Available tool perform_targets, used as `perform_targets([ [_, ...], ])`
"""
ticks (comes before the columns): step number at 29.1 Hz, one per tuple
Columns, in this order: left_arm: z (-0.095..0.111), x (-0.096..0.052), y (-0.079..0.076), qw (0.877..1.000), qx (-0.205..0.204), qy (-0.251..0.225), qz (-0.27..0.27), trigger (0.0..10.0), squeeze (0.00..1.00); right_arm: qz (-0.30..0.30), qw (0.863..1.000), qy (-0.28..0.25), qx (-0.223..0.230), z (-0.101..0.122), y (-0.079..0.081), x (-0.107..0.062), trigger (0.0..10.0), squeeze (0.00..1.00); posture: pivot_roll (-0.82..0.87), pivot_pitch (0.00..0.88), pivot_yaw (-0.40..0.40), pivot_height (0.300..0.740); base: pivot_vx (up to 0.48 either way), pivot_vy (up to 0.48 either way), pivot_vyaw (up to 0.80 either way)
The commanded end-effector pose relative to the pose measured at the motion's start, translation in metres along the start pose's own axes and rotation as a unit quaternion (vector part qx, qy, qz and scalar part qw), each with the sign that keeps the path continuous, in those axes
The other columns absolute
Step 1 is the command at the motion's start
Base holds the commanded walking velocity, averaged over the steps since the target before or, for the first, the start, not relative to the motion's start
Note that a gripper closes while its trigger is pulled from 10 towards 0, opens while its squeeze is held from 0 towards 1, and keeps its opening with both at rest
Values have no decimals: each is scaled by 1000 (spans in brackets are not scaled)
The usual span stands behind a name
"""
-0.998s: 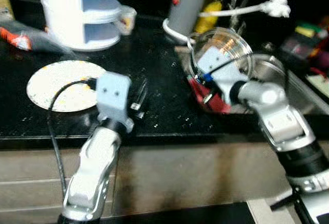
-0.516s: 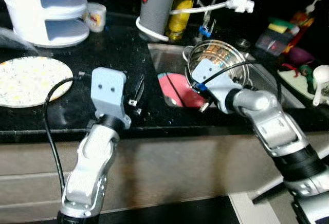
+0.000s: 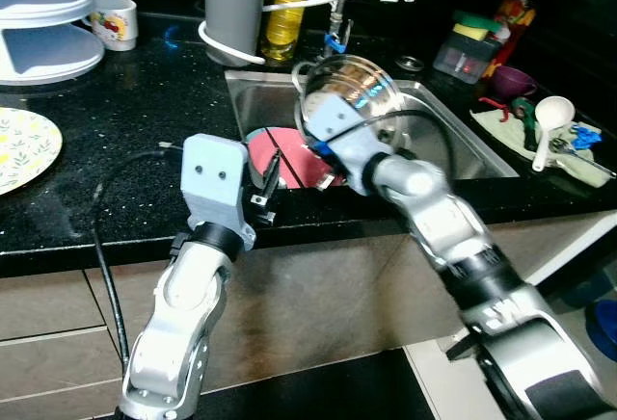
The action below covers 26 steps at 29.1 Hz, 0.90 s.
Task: Kitchen organization
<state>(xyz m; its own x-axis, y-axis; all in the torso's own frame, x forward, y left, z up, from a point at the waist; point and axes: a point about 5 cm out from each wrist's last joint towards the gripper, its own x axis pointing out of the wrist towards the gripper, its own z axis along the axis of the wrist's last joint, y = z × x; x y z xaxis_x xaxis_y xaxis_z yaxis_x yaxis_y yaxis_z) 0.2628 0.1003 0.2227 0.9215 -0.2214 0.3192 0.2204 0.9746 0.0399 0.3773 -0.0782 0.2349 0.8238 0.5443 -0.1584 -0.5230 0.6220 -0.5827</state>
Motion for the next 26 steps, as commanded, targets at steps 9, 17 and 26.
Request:
perform_targets([
  [9,22,0,41,995,74,-23,64,10000,0,-31,999,11,-27,-2,-5,24,10000,0,190,70,-245,740,0,0,0],
  [17,33,-1,69,988,117,-29,91,10000,0,-83,995,59,4,-21,-23,20,10000,129,192,95,-232,740,0,0,0],
  [26,34,4,61,990,115,-27,71,10000,0,-119,992,8,53,-22,-37,13,10000,1000,191,87,-211,740,0,0,0],
])
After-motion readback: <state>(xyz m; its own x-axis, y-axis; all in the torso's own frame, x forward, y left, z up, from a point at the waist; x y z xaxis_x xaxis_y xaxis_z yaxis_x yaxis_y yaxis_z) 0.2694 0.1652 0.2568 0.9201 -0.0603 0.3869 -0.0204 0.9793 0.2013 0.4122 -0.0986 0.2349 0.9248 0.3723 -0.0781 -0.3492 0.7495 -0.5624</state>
